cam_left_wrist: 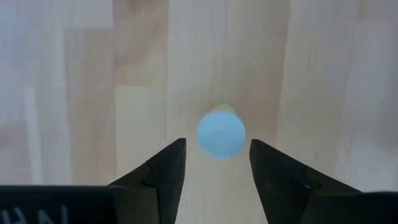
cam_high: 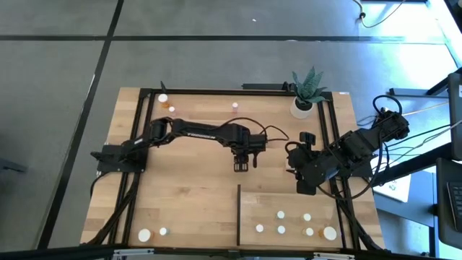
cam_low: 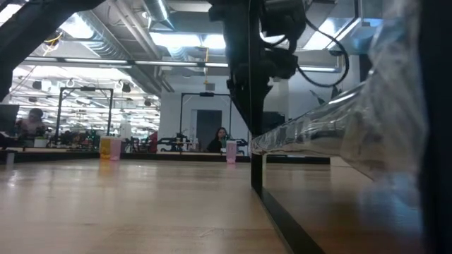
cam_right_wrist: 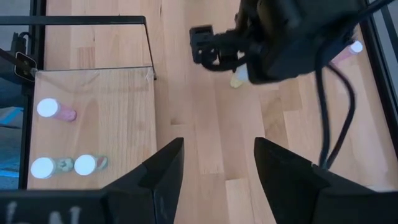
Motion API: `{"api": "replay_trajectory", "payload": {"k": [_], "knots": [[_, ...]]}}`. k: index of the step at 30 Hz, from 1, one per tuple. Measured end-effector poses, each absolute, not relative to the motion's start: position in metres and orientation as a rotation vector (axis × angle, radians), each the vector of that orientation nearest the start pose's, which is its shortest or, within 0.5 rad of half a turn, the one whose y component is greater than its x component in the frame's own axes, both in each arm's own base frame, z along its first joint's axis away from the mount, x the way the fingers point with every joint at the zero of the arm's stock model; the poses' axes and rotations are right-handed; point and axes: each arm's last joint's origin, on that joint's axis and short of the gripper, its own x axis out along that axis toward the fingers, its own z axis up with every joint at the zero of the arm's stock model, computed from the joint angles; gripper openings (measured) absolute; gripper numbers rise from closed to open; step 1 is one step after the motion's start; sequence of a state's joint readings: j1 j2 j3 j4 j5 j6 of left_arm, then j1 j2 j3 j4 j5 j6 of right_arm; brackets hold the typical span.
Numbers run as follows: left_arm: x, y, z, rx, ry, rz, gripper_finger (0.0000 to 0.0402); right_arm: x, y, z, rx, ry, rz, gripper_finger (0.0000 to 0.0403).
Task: Pick and place medicine bottles onto shelf by color
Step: Put the yellow pill bottle on the shelf aligned with the other yellow pill bottle
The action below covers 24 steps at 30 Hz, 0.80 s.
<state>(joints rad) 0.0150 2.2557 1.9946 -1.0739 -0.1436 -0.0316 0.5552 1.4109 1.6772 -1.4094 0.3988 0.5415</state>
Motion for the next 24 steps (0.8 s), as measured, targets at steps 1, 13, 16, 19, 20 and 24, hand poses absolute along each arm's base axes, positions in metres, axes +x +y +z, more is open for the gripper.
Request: {"api": "replay_trajectory", "payload": {"k": [1, 13, 16, 19, 20, 24], "knots": [[0.461, 0.010, 0.213, 0.059, 1.319, 0.154, 0.0170, 0.208, 0.116, 0.401, -0.032, 1.003, -0.136, 0.0197], [0.433, -0.009, 0.276, 0.021, 1.235, 0.165, 0.0170, 0.215, 0.119, 0.377, -0.123, 1.014, -0.161, 0.0197], [0.420, -0.019, 0.294, -0.002, 1.227, 0.171, 0.0170, 0.222, 0.122, 0.361, -0.139, 1.007, -0.150, 0.0197], [0.406, -0.031, 0.309, 0.015, 1.227, 0.172, 0.0170, 0.226, 0.125, 0.343, -0.152, 1.013, -0.135, 0.0197], [0.402, -0.035, 0.314, 0.019, 1.224, 0.187, 0.0170, 0.229, 0.126, 0.338, -0.146, 1.009, -0.134, 0.0197], [0.379, -0.049, 0.333, 0.049, 1.223, 0.278, 0.0170, 0.239, 0.120, 0.324, -0.101, 0.994, -0.130, 0.0197]]}}
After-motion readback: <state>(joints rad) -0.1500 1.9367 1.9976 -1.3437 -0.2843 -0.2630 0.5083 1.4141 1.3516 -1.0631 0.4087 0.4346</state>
